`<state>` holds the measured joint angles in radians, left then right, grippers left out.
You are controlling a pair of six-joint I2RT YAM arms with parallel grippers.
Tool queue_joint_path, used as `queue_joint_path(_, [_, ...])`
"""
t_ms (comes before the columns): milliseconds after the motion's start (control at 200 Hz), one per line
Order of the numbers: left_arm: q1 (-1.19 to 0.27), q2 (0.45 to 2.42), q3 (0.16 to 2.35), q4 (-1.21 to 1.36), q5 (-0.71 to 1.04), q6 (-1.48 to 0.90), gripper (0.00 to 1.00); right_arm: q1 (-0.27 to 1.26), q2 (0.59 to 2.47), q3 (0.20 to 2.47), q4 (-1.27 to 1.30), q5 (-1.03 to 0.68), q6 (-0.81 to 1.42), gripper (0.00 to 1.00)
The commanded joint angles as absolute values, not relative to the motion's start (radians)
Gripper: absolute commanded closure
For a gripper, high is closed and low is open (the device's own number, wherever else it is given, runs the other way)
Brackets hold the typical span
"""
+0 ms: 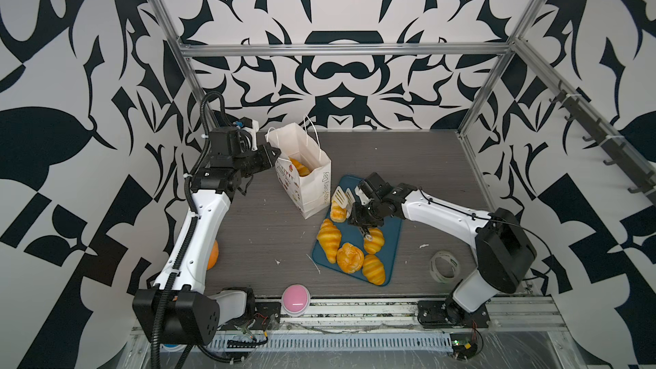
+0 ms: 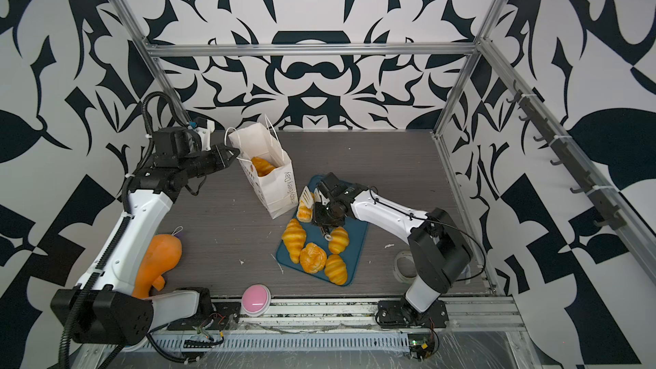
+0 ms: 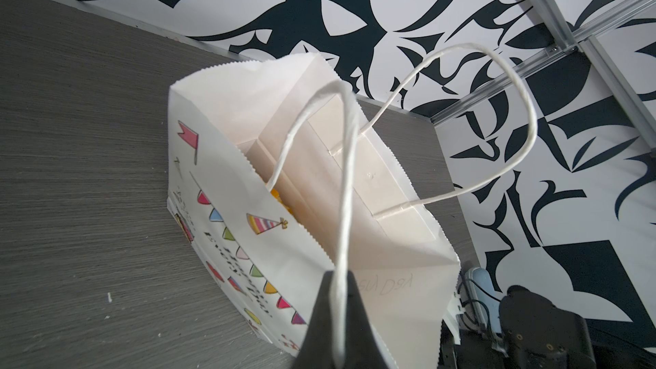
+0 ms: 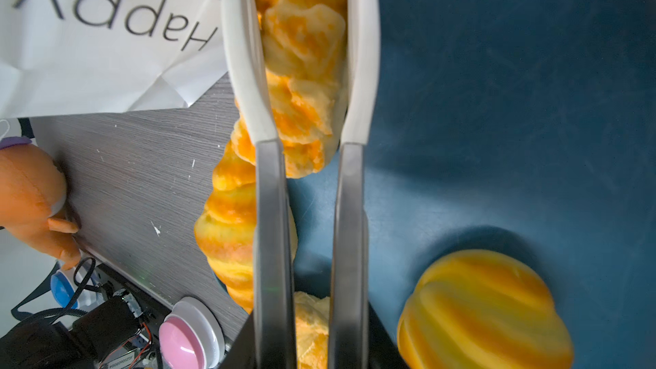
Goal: Place the fake bread into the paper bag
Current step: 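Close the right tongs around the pale puffy roll, then lift the pale roll with the tongs and carry it toward the bag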
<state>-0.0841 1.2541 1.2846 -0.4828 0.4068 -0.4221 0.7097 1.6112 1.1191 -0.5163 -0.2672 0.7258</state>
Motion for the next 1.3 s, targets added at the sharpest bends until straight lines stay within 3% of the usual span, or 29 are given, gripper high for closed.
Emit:
queue_joint_path(0, [-0.081,1.252,1.275,-0.485,0.408,-0.425,1.0,0.687,1.521,1.126,-0.51,-0.248,0.7,0.66])
queue_joint_path(525, [-0.081,1.256,1.273,-0.481,0.418,-0.43,1.0,0.548,1.325,1.15,-0.593,-0.276,0.59,0.68])
queue_joint_path(1295, [-0.081,1.256,1.274,-0.483,0.414,-0.428,1.0,0.541,1.153,1.255,-0.456,-0.441,0.499,0.66])
